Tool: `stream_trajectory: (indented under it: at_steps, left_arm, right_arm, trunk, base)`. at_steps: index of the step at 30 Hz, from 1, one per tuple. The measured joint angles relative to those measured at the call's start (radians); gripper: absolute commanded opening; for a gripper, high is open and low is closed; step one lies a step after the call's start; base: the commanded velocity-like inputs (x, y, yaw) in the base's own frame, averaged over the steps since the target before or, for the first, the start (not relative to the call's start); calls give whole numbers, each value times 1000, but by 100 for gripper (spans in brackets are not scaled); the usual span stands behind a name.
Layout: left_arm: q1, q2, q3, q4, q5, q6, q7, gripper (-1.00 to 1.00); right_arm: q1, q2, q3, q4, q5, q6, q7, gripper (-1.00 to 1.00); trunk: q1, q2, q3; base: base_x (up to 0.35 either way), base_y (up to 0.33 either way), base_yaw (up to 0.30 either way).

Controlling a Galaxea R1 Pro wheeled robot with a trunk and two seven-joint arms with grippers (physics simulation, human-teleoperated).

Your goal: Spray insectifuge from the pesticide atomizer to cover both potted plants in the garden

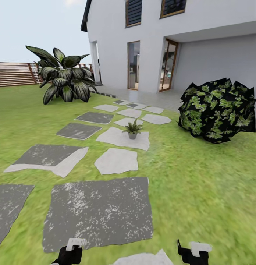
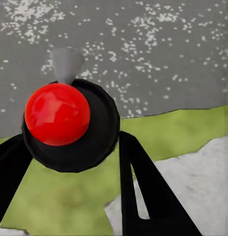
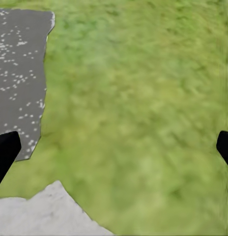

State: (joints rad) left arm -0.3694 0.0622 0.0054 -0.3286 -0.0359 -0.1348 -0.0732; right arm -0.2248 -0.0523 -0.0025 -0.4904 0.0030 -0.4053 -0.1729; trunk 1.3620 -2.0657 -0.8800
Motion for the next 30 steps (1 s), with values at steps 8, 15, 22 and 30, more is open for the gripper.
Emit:
stream_trajectory:
  at_steps: [8,15,22,30]
  left_arm:
    - [0,0,0,0,0,0,0,-100]
    - [0,0,0,0,0,0,0,-100]
    - [0,0,0,0,0,0,1,-100]
    - [0,0,0,0,1,0,1,-100]
  right_arm:
    - [0,0,1,0,0,0,0,100]
    - [0,0,1,1,1,0,0,100]
    - [0,0,1,1,1,0,0,100]
    - [0,0,1,2,1,0,0,100]
  trunk:
    - [0,0,0]
    - [0,0,0]
    - [0,0,0]
    - [0,0,0]
  base:
    - [281,-163,-286]
    - [281,-163,-179]
    - [281,-163,-7]
    - [281,-156,0]
